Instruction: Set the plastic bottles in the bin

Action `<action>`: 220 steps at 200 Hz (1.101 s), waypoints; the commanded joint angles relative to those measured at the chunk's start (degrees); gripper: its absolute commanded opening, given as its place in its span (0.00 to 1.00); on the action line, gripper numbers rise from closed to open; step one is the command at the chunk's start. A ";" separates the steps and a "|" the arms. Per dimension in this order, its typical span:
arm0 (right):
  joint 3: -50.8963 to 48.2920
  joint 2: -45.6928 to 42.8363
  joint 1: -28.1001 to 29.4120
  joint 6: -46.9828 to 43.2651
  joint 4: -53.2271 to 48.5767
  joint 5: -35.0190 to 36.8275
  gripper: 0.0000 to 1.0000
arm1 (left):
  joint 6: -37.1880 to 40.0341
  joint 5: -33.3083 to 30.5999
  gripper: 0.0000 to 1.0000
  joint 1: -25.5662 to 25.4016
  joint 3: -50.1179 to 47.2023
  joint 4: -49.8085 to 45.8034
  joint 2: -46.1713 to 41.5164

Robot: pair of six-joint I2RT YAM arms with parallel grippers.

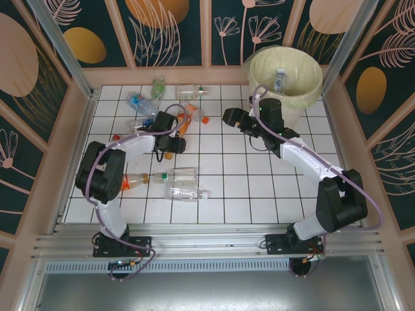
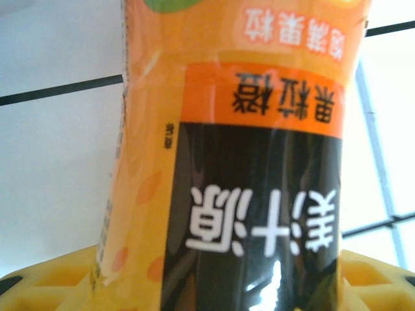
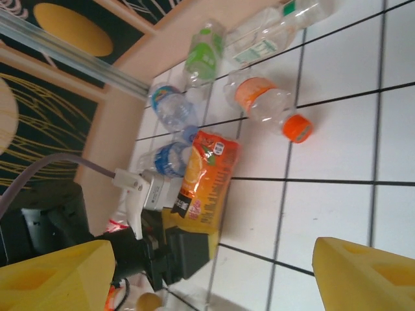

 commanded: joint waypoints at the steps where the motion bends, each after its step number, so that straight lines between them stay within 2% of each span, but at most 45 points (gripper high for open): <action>1: -0.55 1.88 0.70 5.69 8.70 -6.26 0.81 | -3.61 12.62 0.56 0.00 -2.47 8.79 -5.23; 26: 0.08 4.53 1.29 7.08 12.27 -9.81 0.85 | -6.49 21.51 0.56 -0.25 -5.16 14.12 -9.14; 51: 1.82 6.99 2.41 7.17 13.67 -10.99 0.91 | -9.30 26.71 0.56 -0.93 -6.70 17.47 -11.22; 135: 7.22 13.70 5.85 8.12 15.84 -12.10 0.96 | -14.35 29.31 0.56 -6.32 -6.30 21.78 -11.60; 178: 8.18 15.58 5.94 9.39 17.44 -11.39 0.81 | -15.98 30.31 0.56 -7.81 -6.21 23.56 -12.91; 199: 9.21 16.46 5.93 9.37 17.44 -11.57 0.79 | -16.80 30.86 0.56 -8.51 -6.80 24.73 -13.27; 220: 9.60 16.78 5.89 9.09 17.09 -11.26 0.71 | -17.62 30.63 0.56 -8.69 -7.90 26.02 -13.62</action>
